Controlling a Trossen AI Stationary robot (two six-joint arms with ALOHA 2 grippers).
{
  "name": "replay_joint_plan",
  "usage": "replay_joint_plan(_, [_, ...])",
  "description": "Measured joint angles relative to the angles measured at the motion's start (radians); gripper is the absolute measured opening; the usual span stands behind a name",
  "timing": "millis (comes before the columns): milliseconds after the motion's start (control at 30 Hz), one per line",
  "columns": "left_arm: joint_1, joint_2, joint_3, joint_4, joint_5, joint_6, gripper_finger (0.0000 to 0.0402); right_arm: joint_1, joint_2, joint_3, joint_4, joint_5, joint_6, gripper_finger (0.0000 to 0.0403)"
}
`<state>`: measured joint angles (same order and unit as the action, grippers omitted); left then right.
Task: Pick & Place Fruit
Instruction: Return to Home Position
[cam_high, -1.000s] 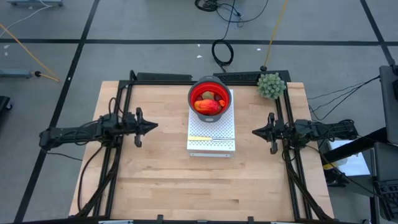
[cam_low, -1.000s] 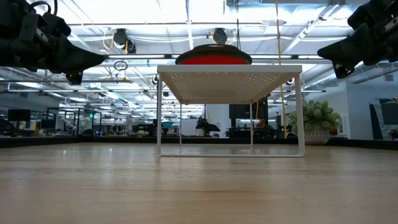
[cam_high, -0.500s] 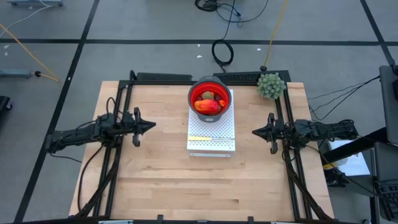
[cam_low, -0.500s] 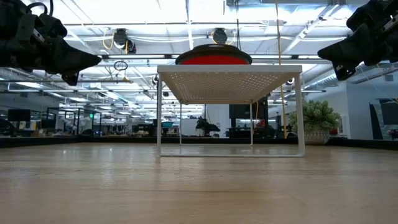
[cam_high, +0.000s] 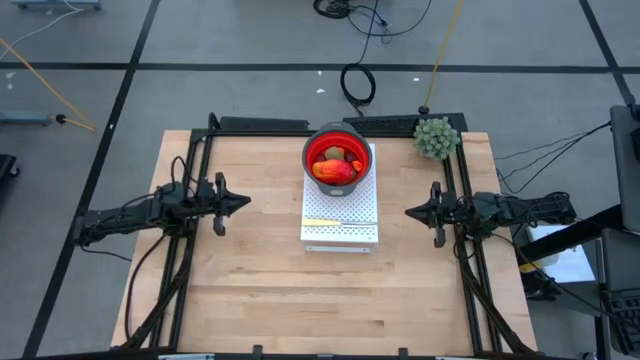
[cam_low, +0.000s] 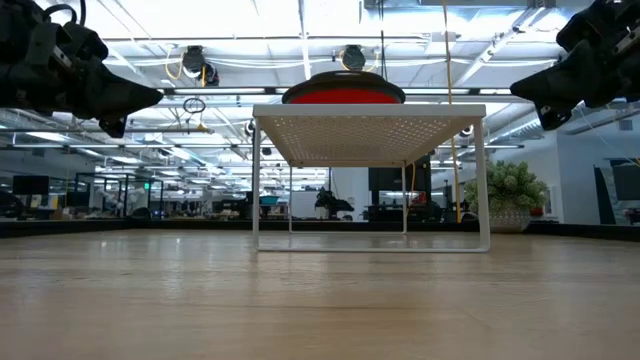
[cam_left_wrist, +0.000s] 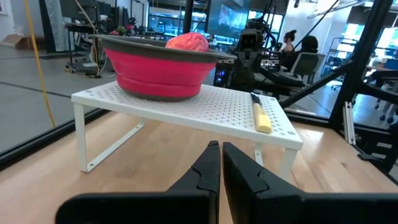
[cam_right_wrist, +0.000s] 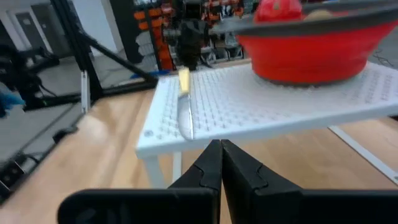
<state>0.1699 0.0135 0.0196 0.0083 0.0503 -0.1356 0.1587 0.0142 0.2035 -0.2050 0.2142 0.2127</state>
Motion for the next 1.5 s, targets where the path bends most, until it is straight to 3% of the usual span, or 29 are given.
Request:
replay_joint_plan(233, [0.0,0.0,0.0,0.0,0.0,0.0,0.0002,0.0,0.0,-0.077,0.103,0.049,-0.018,0.0])
replay_joint_plan(500, [0.0,0.0,0.0,0.0,0.0,0.002,0.002,0.0,0.0,-0.102,0.232,0.047,-0.164,0.0])
replay_joint_plan(867, [0.0,0.0,0.0,0.001,0.0,0.001,0.0002,0.0,0.0,-0.103,0.238,0.047,-0.174,0.0])
replay_joint_plan(1200, [0.0,0.0,0.0,0.001,0.0,0.001,0.0019,0.0,0.0,-0.103,0.238,0.046,-0.173,0.0])
replay_joint_plan(1500, [0.0,0.0,0.0,0.002,0.0,0.0,0.0002,0.0,0.0,-0.103,0.238,0.046,-0.173,0.0])
